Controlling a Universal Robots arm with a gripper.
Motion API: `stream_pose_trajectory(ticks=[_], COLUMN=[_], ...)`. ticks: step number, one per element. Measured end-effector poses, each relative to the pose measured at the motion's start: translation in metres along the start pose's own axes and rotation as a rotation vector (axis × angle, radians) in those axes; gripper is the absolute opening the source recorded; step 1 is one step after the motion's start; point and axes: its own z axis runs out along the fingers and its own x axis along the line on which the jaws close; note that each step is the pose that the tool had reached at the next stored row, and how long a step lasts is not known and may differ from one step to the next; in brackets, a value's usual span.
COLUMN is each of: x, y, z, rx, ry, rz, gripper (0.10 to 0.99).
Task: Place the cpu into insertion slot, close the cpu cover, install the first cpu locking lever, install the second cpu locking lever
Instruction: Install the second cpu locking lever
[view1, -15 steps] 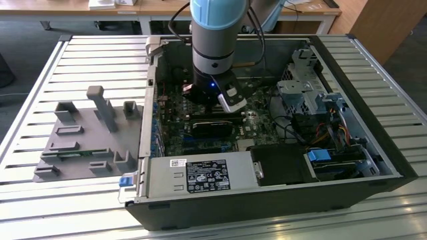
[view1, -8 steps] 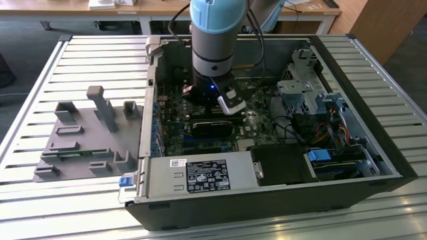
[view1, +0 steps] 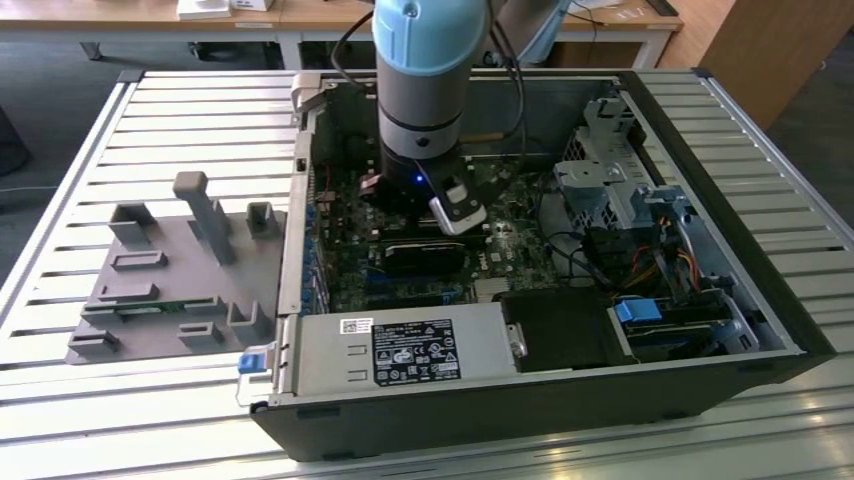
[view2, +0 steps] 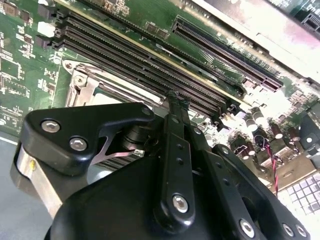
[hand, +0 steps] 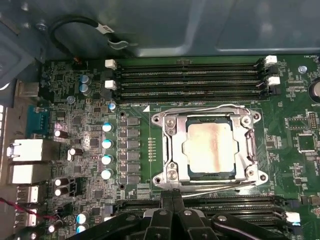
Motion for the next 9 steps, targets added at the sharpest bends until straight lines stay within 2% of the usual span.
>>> stream_pose_trajectory(ticks=[3, 9], x=[0.0007, 0.0034], y=[-0.0007, -0.0016], z=[0.0029, 0.0067], rx=[-0.013, -0.029], ry=[0.0008, 0.0015], rz=[0.000, 0.000], gripper=[0.106, 0.106])
